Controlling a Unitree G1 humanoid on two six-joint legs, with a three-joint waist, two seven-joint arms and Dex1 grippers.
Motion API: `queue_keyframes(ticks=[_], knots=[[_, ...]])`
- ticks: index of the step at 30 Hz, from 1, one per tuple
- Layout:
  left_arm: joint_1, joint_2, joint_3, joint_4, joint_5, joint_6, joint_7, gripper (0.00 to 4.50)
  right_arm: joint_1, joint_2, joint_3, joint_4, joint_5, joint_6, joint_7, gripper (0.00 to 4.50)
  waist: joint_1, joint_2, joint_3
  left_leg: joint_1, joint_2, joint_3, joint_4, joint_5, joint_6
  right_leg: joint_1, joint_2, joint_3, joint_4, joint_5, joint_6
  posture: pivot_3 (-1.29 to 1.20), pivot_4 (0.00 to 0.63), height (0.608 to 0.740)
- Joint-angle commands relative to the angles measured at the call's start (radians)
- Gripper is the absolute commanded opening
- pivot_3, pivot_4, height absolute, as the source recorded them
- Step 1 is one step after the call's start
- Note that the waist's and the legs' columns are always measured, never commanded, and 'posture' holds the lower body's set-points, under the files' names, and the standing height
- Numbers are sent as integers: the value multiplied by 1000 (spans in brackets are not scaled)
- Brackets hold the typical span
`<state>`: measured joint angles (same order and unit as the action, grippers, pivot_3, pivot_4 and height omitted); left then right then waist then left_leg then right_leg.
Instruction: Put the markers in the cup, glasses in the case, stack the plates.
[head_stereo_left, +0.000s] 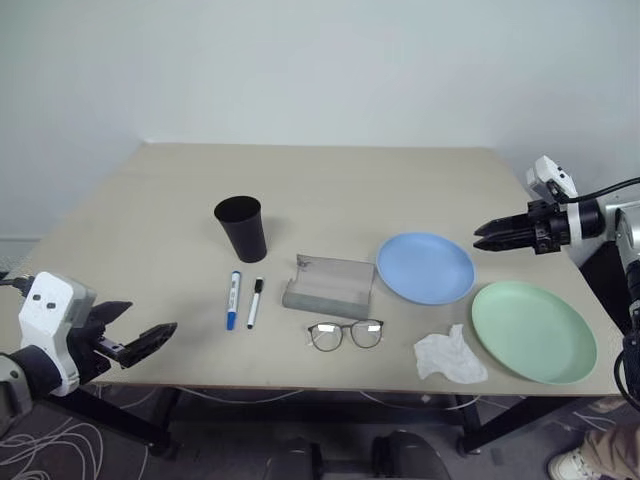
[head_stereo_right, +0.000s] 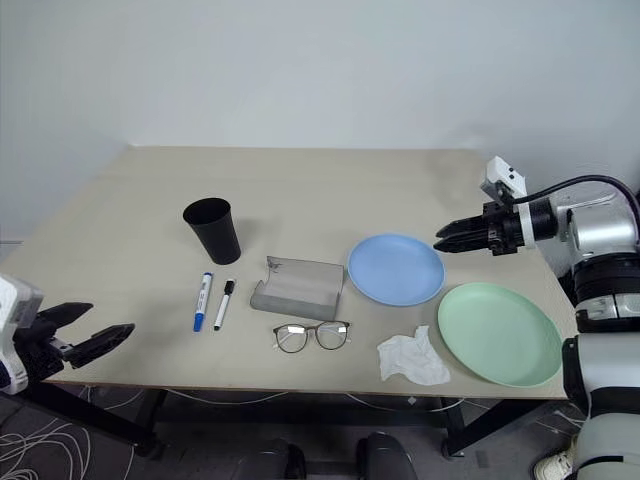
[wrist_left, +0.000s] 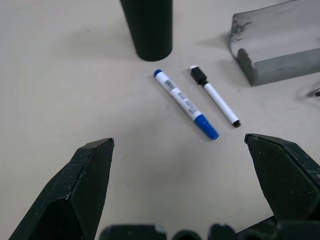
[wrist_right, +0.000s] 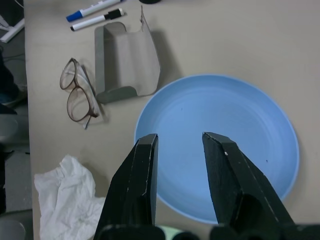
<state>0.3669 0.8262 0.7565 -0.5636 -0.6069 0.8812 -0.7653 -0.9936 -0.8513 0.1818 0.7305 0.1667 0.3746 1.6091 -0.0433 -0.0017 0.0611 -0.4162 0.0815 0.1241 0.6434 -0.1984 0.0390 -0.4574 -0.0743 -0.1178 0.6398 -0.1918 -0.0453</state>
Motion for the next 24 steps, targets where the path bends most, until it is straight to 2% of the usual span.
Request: queue_keyframes(ticks=[1,6,17,24], knots=[[-6,-10,-3,-39,-12,-14,15,4453,-46,-7,-9,1,18,-20,5,1525,0,0,0,0,0,0,0,0,0,0,-2,-3,0,0,0,0,0,739],[-14,-11,-18,-45,-17,-19,11,4453,-18,6,-13,-39,36,-4,5,1525,0,1,1,0,0,0,0,0,0,0,-11,-17,0,0,0,0,0,739],[-39,48,-27,11,-33,-39,-66,4453,74,-25,-60,-45,-2,-54,-40,1525,6,2,2,0,-1,-1,2,0,0,0,-12,-18,0,0,0,0,0,739],[-117,108,-85,96,-21,-76,-105,4453,108,-57,-86,3,-26,-85,-91,1525,11,6,3,-4,-1,-10,4,0,0,1,-12,-30,-7,0,0,0,0,739]])
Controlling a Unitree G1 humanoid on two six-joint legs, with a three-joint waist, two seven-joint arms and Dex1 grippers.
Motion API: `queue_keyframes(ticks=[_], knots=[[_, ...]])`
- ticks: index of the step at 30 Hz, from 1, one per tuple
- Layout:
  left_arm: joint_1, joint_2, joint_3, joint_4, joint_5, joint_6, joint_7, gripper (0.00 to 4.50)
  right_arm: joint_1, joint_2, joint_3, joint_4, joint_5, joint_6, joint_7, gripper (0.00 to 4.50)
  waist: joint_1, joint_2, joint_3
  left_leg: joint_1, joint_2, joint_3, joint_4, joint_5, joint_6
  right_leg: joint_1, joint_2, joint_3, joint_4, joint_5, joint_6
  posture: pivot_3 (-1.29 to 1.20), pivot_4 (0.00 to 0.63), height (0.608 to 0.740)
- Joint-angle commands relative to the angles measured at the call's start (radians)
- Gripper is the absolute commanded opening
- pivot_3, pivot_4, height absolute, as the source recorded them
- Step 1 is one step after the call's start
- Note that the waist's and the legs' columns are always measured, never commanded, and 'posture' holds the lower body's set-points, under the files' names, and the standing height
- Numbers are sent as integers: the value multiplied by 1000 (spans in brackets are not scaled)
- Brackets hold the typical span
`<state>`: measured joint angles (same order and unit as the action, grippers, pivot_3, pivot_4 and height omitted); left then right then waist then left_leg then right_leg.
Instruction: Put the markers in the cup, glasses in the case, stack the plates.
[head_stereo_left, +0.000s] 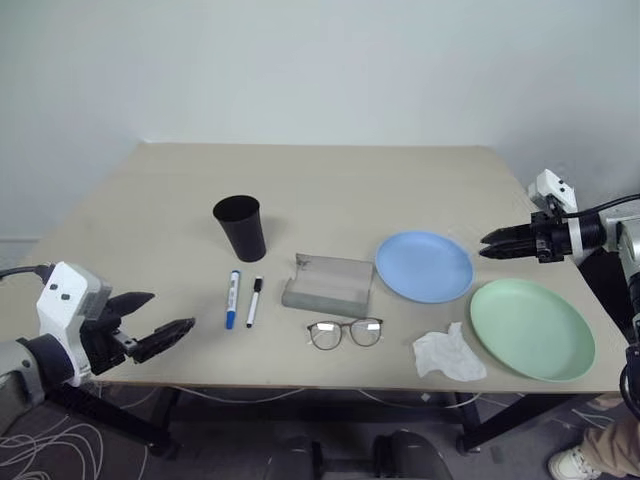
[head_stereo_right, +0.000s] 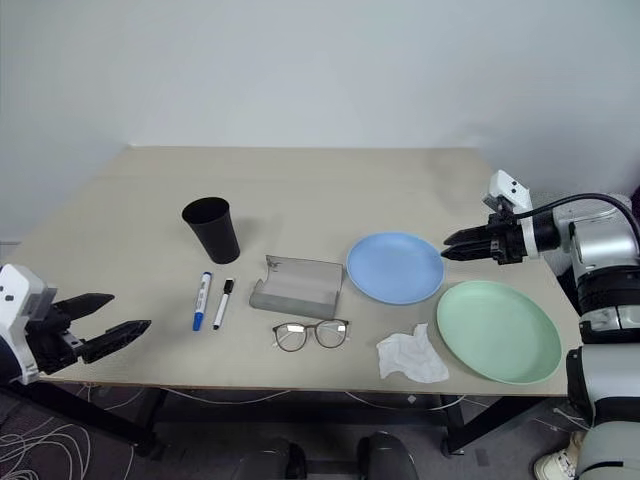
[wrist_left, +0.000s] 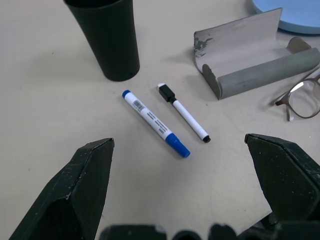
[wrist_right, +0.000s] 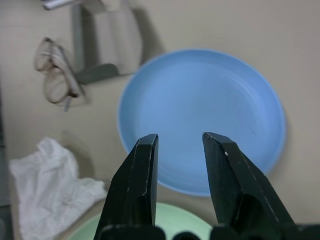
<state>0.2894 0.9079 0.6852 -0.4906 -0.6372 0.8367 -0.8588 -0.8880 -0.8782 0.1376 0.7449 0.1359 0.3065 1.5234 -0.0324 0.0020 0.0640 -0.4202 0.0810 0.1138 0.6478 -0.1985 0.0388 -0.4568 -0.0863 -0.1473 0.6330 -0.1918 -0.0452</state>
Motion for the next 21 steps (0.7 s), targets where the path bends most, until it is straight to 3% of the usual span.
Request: queue_keyframes(ticks=[1,3,16,21], knots=[[-51,30,-22,34,11,-37,-12,4453,8,-35,-46,-11,4,-14,-12,1525,2,3,0,-2,0,-5,0,0,0,1,1,-4,-5,0,0,0,0,739],[-75,31,-33,44,13,-47,-7,4453,18,-44,-49,1,-7,-19,-33,1525,5,3,0,-8,-1,-13,0,0,0,-2,1,-8,-8,0,0,0,0,739],[-123,-24,-98,40,8,-112,18,4453,124,-117,-92,121,-69,-40,-233,1525,15,4,0,-7,-3,-13,3,0,0,-2,2,-7,-7,2,3,0,0,739],[-132,-24,-124,58,-4,-120,0,4453,234,-176,-144,107,-45,-22,-266,1525,15,4,0,-7,-4,-13,3,0,0,-2,1,-6,-7,2,3,0,0,739]])
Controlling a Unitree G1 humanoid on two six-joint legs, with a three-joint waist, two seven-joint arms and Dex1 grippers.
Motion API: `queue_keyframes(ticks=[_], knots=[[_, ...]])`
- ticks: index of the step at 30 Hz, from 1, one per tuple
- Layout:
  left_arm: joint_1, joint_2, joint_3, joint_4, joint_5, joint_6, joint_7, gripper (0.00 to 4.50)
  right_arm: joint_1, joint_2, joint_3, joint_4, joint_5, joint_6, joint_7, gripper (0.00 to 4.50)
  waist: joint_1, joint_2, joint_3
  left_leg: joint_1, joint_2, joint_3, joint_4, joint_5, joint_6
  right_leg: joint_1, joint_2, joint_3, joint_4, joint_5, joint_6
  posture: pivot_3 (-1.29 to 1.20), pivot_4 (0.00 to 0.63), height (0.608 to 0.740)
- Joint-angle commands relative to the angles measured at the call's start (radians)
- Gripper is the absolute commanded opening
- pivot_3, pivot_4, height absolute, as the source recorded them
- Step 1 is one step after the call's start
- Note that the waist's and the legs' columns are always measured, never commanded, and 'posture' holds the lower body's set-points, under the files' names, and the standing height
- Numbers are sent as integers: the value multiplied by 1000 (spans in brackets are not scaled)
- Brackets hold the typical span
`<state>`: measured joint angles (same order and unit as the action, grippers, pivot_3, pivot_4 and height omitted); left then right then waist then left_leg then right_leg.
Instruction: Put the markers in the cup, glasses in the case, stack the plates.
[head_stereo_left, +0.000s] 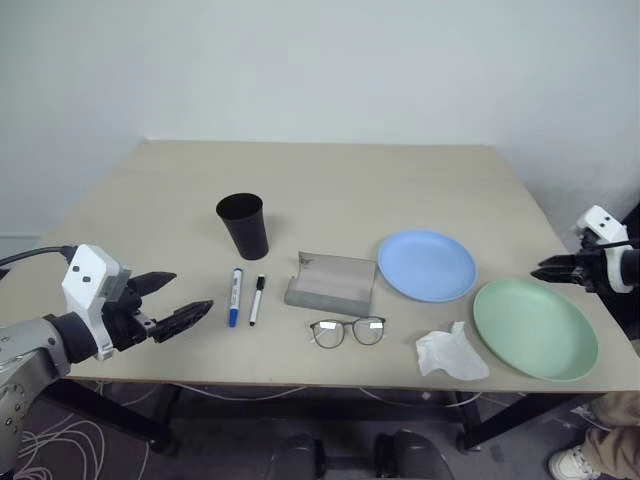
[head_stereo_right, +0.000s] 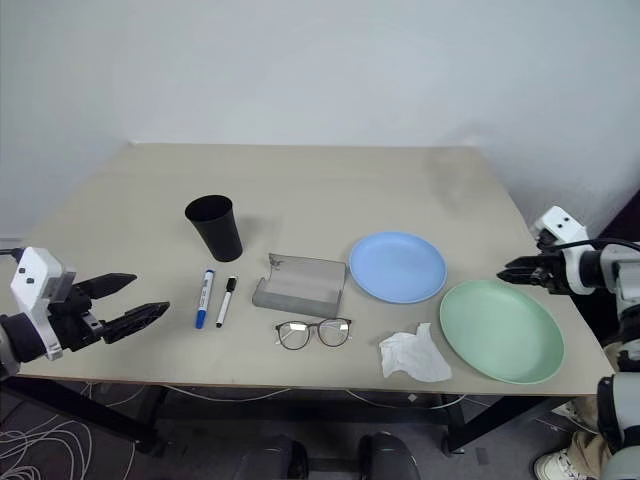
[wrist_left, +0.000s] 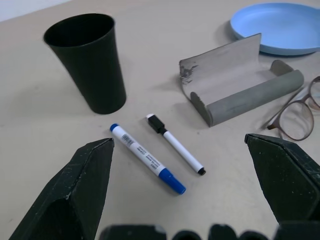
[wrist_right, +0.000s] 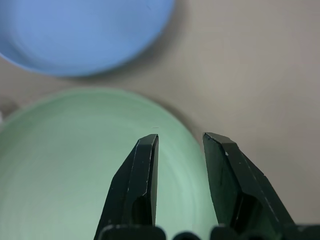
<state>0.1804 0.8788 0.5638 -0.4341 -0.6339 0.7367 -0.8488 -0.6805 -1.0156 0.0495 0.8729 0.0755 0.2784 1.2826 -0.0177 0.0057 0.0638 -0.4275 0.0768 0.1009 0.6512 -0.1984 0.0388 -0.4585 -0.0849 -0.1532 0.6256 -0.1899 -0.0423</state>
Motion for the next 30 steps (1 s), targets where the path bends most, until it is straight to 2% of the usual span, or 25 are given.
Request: queue_keyframes(ticks=[1,12,13,14,15,16,17,18,19,21,23,25,26,28,29,30], knots=[[-26,7,-6,6,-6,-23,-12,4453,39,-43,-68,-23,19,11,-34,1525,0,0,0,0,0,0,0,0,0,0,0,0,0,0,0,0,0,739],[-99,26,-85,73,10,-46,-37,4453,210,-81,-149,-67,25,35,-85,1525,-4,5,0,-2,1,-8,11,0,0,2,-1,-12,-6,0,0,0,0,739],[-103,26,-88,77,12,-48,-37,4453,220,-79,-152,-74,26,41,-85,1525,-6,12,0,-3,3,-12,11,0,0,2,0,-16,-13,2,4,0,0,739],[-106,27,-91,81,13,-50,-38,4453,234,-77,-154,-82,30,54,-80,1525,-6,24,-1,-6,6,-20,9,0,0,7,3,-26,-30,11,17,0,0,739],[-109,28,-94,85,14,-52,-38,4453,244,-74,-155,-89,33,65,-77,1525,-6,17,-4,-23,20,-29,3,0,1,12,10,-24,-34,17,20,0,0,739],[-111,30,-97,88,15,-54,-39,4453,249,-70,-159,-95,40,85,-72,1525,-4,-3,-8,-28,18,-23,-2,0,2,8,3,-9,15,7,36,0,0,739],[-111,30,-99,90,17,-55,-39,4453,252,-67,-161,-100,47,104,-69,1525,-4,-11,-4,-17,10,-1,-6,1,2,26,-2,27,75,-40,30,0,0,739],[-112,30,-101,93,19,-57,-40,4453,253,-65,-161,-105,51,119,-67,1525,-1,-14,1,-8,-4,4,-12,1,2,29,-2,53,79,-70,17,0,0,739],[-111,29,-101,93,21,-58,-40,4453,253,-63,-161,-111,56,136,-64,1525,2,-7,2,2,-21,-3,-14,1,1,32,-5,58,77,-72,14,0,0,739],[-107,28,-99,91,22,-58,-40,4453,249,-57,-169,-129,84,187,-47,1525,1,7,4,7,-32,-31,3,-7,-12,37,-15,40,74,-71,14,0,0,739],[-97,24,-92,85,22,-57,-40,4453,228,-55,-182,-120,97,221,-65,1525,-5,21,5,17,-35,-66,20,-8,-11,48,-19,15,69,-71,14,0,0,739],[-88,23,-87,81,24,-57,-40,4453,221,-57,-181,-109,98,231,-73,1525,-11,28,4,16,-36,-86,26,-9,-8,57,-20,-5,61,-70,16,0,0,739],[-85,22,-85,80,23,-58,-40,4453,222,-58,-178,-108,96,232,-73,1525,-16,28,5,13,-35,-90,23,-11,-6,61,-19,-10,49,-68,20,0,0,739],[-82,23,-82,79,22,-57,-39,4453,224,-57,-173,-112,100,253,-60,1525,-32,23,4,-2,-34,-89,14,-11,-5,53,-16,-3,38,-61,32,0,0,739],[-83,23,-82,80,22,-57,-38,4453,225,-54,-172,-118,105,268,-51,1525,-34,16,5,-5,-35,-84,8,-11,-5,46,-14,8,45,-60,33,0,0,739],[-84,23,-82,80,22,-56,-38,4453,227,-52,-171,-123,108,278,-46,1525,-34,4,4,-3,-42,-78,4,-11,-5,43,-10,31,61,-62,36,0,0,739]])
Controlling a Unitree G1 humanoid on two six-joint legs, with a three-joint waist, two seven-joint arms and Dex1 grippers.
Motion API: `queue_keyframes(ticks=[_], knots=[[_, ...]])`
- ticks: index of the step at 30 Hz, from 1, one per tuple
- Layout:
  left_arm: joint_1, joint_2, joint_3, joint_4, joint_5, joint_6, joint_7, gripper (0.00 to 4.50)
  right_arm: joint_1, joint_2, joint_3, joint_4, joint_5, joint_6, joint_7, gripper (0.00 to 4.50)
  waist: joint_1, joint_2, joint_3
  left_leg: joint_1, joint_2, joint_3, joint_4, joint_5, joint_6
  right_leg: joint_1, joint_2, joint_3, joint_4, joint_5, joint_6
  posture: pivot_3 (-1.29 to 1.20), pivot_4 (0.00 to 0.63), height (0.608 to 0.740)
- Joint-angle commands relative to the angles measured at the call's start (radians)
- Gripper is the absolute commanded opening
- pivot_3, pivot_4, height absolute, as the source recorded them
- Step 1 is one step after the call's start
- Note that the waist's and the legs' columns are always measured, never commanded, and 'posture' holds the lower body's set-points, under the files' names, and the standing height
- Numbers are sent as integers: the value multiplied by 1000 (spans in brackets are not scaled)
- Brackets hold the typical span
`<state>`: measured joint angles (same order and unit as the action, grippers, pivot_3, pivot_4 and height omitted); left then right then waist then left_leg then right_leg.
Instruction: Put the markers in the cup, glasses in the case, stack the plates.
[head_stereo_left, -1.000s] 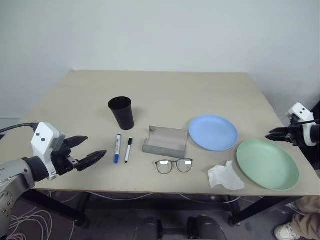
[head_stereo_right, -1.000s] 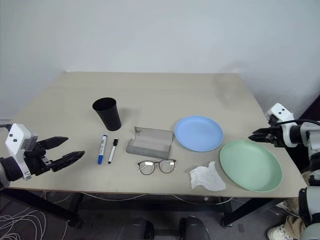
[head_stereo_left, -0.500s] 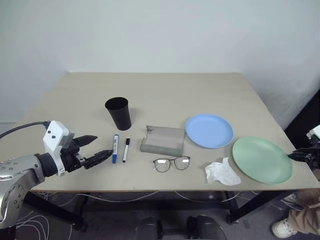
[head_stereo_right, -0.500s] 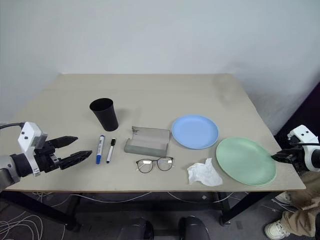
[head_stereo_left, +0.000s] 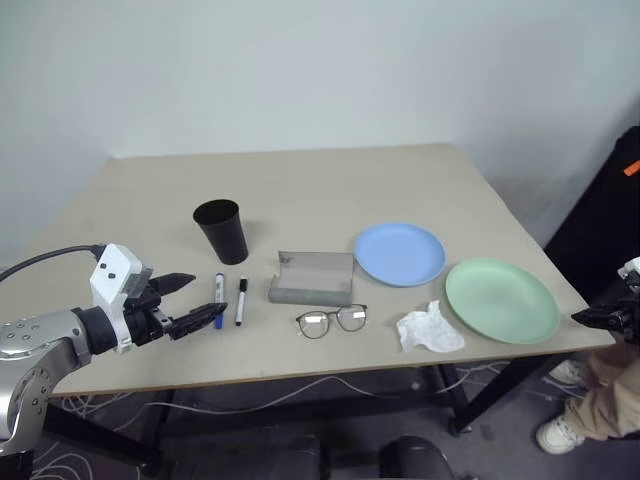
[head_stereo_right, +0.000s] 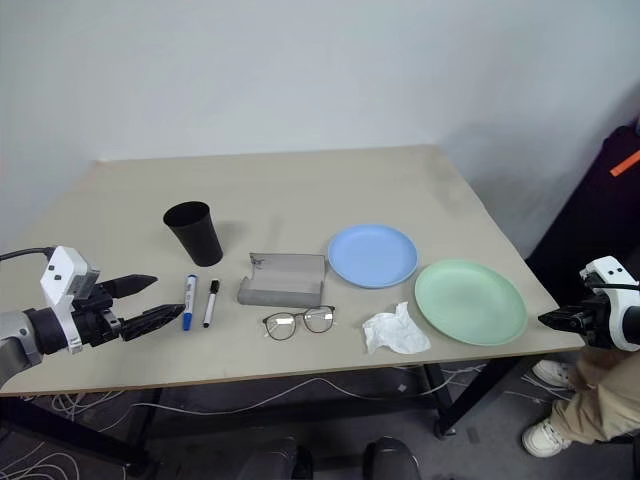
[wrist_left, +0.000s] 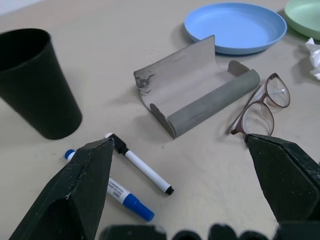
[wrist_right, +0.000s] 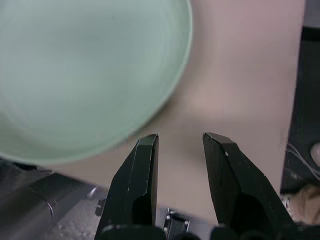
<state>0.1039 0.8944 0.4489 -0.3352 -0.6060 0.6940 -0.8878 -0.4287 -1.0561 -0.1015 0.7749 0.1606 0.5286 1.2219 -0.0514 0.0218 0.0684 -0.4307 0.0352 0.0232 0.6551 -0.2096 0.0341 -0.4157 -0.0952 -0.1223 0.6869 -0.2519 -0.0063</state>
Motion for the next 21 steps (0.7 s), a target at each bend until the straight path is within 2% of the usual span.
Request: queue_keyframes(ticks=[1,2,3,4,6,7,10,13,16,17,21], knots=[[-8,7,32,-18,-5,-14,2,4453,-26,-7,-19,-29,24,37,13,1525,1,-21,1,3,-10,9,-2,0,1,2,8,37,26,-2,2,0,0,739],[-9,7,31,-17,-5,-13,2,4453,-29,-2,-20,-30,26,46,7,1525,5,-36,7,7,-12,23,-5,0,1,2,12,61,42,-17,-8,0,0,739],[-11,7,30,-17,-5,-13,3,4453,-33,2,-22,-31,28,56,3,1525,7,-39,9,23,-16,40,-12,0,0,-4,9,79,52,-27,-13,0,0,739],[-12,7,30,-17,-6,-12,3,4453,-38,8,-27,-31,34,69,-2,1525,12,-31,8,31,-19,45,-12,1,-1,-7,10,82,49,-28,-16,0,0,739],[-13,6,30,-16,-6,-11,3,4453,-54,20,-40,-26,46,102,-16,1525,8,-17,9,36,-20,25,-8,0,-3,1,10,66,36,-28,-17,0,0,739],[-12,5,31,-17,-5,-11,4,4453,-64,26,-47,-24,57,125,-17,1525,7,-12,9,40,-20,10,-2,0,-2,9,10,55,30,-27,-17,0,0,739],[-6,4,32,-23,-5,-9,6,4453,-79,34,-53,-27,80,173,-21,1525,2,-1,8,39,-19,-14,5,-1,-2,24,10,31,16,-27,-15,0,0,739],[-4,4,33,-25,-5,-8,8,4453,-83,47,-53,-45,94,210,-17,1525,1,-2,8,32,-19,-18,-2,-2,1,25,10,27,-10,-19,-2,0,0,739],[-4,5,32,-25,-2,-9,10,4453,-86,61,-50,-59,104,232,-21,1525,3,-2,8,30,-23,-19,-5,-4,6,23,7,28,-21,-13,6,0,0,739],[-3,5,32,-27,-3,-8,11,4453,-83,65,-44,-66,104,236,-20,1525,4,-2,8,30,-23,-18,-5,-4,7,22,7,28,-29,-3,9,0,0,739],[2,5,36,-35,-6,-6,14,4453,-64,83,-24,-89,91,233,-26,1525,9,-4,8,30,-25,-9,-6,-8,12,19,1,30,-30,9,5,0,0,739]])
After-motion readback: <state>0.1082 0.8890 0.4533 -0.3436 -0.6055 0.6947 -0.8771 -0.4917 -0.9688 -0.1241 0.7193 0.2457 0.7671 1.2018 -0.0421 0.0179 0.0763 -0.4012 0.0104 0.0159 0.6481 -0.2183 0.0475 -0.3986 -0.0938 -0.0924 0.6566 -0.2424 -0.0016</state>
